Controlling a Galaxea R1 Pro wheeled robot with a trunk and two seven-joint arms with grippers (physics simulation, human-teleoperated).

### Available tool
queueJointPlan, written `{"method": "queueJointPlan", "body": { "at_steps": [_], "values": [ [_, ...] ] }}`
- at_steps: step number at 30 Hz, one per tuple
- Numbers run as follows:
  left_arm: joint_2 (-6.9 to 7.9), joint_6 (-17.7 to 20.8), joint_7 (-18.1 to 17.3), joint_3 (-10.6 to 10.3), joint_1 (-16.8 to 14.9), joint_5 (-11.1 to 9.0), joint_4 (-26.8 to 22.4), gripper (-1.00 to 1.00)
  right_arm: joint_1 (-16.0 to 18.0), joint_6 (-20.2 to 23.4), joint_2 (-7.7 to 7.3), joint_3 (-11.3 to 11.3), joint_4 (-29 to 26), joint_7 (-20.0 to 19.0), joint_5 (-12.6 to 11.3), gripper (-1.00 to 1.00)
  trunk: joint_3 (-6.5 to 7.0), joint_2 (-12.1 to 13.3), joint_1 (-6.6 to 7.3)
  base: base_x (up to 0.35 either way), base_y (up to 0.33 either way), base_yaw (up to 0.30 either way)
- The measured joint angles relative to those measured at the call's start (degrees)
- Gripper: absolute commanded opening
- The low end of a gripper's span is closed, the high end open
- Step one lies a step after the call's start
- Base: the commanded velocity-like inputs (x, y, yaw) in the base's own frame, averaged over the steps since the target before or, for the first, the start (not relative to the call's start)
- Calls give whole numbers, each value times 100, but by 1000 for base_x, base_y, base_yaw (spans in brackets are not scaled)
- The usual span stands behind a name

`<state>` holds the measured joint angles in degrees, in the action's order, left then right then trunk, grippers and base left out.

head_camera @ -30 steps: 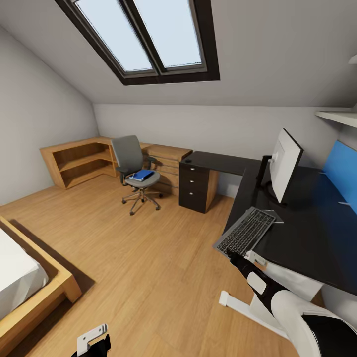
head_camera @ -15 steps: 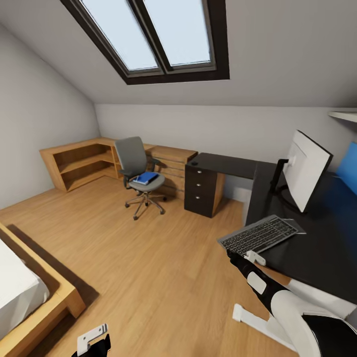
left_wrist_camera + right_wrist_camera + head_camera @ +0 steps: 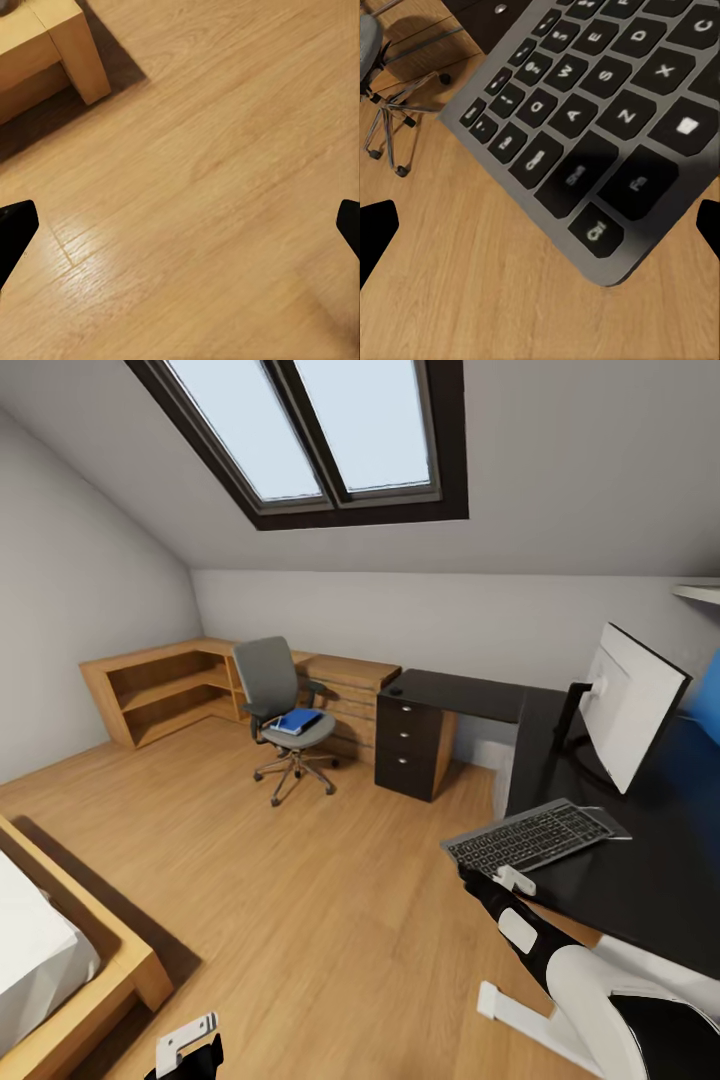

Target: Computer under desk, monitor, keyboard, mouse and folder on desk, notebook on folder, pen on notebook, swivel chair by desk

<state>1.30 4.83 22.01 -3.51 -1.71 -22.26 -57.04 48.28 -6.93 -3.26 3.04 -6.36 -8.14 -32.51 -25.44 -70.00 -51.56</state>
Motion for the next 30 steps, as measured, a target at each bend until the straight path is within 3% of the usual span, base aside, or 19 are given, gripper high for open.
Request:
{"method": "queueJointPlan", "body": {
  "at_steps": [15, 30],
  "values": [
    [-6, 0, 0, -6, 5, 4, 2, 100, 1, 7, -3, 0, -8, 1, 2, 100, 0, 0, -2, 24, 17, 0],
    [-6, -3, 0, -10, 4, 0, 2, 100, 1, 7, -9, 0, -8, -8, 2, 100, 0, 0, -2, 129, 19, 0]
  ]
}}
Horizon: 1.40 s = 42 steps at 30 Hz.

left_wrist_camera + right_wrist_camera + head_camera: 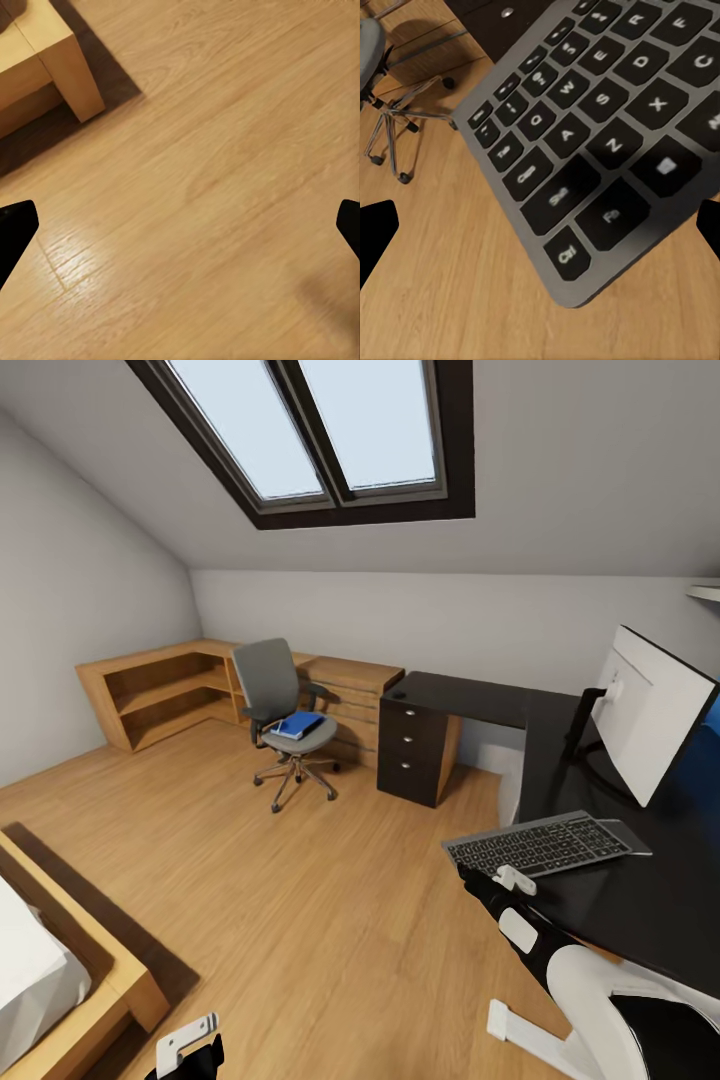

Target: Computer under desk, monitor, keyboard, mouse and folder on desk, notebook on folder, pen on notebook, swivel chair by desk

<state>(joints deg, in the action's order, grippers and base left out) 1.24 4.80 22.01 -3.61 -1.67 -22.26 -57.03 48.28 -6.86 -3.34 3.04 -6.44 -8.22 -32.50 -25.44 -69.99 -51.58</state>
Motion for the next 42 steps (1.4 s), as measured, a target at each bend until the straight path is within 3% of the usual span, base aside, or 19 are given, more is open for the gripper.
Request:
{"method": "queueJointPlan", "body": {
  "at_steps": [9, 32, 42],
  "values": [
    [0, 7, 0, -3, -2, -2, 0, 100, 0, -19, -12, 6, -6, -13, -5, 100, 0, 0, 0, -4, -18, 0],
    [0, 10, 0, -27, 0, -12, 10, 100, 0, -38, -33, 11, -17, -79, -24, 100, 0, 0, 0, -113, -159, 0],
    [0, 8, -1, -70, -1, 4, 379, 100, 1, -517, -29, 8, -17, -323, 4, 100, 0, 0, 0, -1, -141, 0]
  ]
}}
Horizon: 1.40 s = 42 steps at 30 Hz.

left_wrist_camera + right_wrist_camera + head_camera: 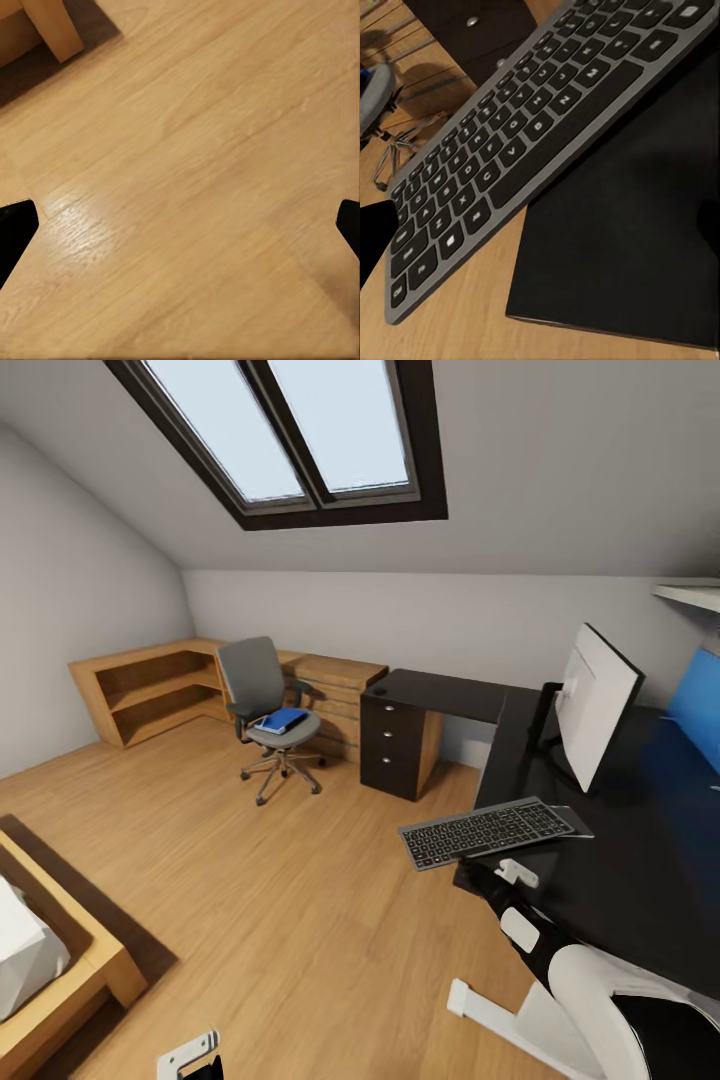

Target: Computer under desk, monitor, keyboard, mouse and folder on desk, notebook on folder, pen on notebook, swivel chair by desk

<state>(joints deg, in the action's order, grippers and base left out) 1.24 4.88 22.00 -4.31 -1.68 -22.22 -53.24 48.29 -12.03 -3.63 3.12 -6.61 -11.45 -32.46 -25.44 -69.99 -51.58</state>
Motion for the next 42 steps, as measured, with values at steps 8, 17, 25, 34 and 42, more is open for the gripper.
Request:
{"method": "queueJointPlan", "body": {
  "at_steps": [8, 17, 25, 34, 42],
  "values": [
    [-7, 0, 0, -14, 1, -3, 56, 100, -3, -103, 2, -2, -15, -91, 13, 100, 0, 0, 0, 0, -98, 0],
    [-56, -1, -12, -26, 0, -7, 79, 100, -3, -100, -11, -66, -755, -75, 48, 100, 0, 0, 0, 0, -12, 0],
    [-103, -6, -22, -63, 0, -15, 186, 100, 20, -91, -16, -140, -1091, 1501, 487, 100, 0, 0, 0, 0, 0, 0],
    [-111, -15, -26, -87, 0, -5, 212, 100, 113, -33, 66, -339, -1060, 3047, 2755, 100, 0, 0, 0, 1, 0, 0],
    [-119, -351, -12, -211, 1, 146, 208, 100, 122, -129, 66, -325, -394, 3110, 2935, 100, 0, 0, 3, 185, -22, 0]
  ]
}}
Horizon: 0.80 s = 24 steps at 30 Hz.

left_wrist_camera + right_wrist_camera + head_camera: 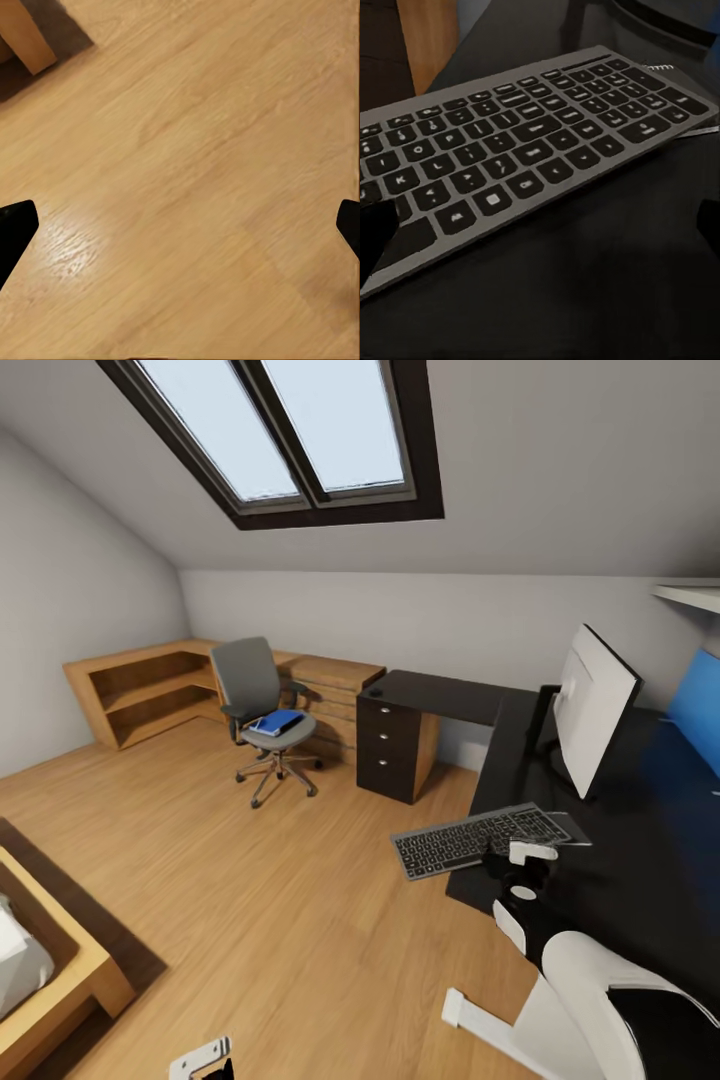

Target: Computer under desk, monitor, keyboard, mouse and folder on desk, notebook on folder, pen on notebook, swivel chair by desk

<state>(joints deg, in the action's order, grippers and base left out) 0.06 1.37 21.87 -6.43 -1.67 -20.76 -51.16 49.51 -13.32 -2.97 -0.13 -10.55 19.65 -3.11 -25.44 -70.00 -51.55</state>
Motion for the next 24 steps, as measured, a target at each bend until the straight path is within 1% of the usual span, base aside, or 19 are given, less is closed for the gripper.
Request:
{"method": "queueJointPlan", "body": {
  "at_steps": [4, 8, 14, 20, 21, 22, 24],
  "values": [
    [0, -91, 21, -198, 2, 89, -1, 100, 2, -158, -8, 27, 82, 6, -6, 100, 0, 0, 0, 311, -73, 0],
    [4, -113, 29, -277, 0, 111, -2, 100, 2, -226, -3, 41, 113, 8, -12, 100, 0, 0, 0, 318, -77, 0],
    [8, -122, 32, -299, -2, 121, 2, 100, 2, -236, -28, 16, 116, -20, 6, 100, 0, 0, 0, 320, -78, 0],
    [8, -124, 25, -304, -3, 119, -1, 100, 2, -270, -137, 3, 100, -45, 21, 100, 0, 0, 0, 321, -36, 0],
    [8, -125, 25, -304, -2, 119, -1, 100, 2, -271, -140, 3, 100, -46, 22, 100, 0, 0, 0, 0, 0, 0],
    [-24, -130, 52, -295, 30, 122, -32, 100, 1, -237, -156, 32, 68, -21, 6, 100, 0, 2, -4, 0, 0, 0],
    [-73, -138, 60, -291, 95, 124, -32, 100, 1, -227, -107, 13, 62, -18, 11, 100, 0, 1, -3, 0, 0, 0]
  ]
}}
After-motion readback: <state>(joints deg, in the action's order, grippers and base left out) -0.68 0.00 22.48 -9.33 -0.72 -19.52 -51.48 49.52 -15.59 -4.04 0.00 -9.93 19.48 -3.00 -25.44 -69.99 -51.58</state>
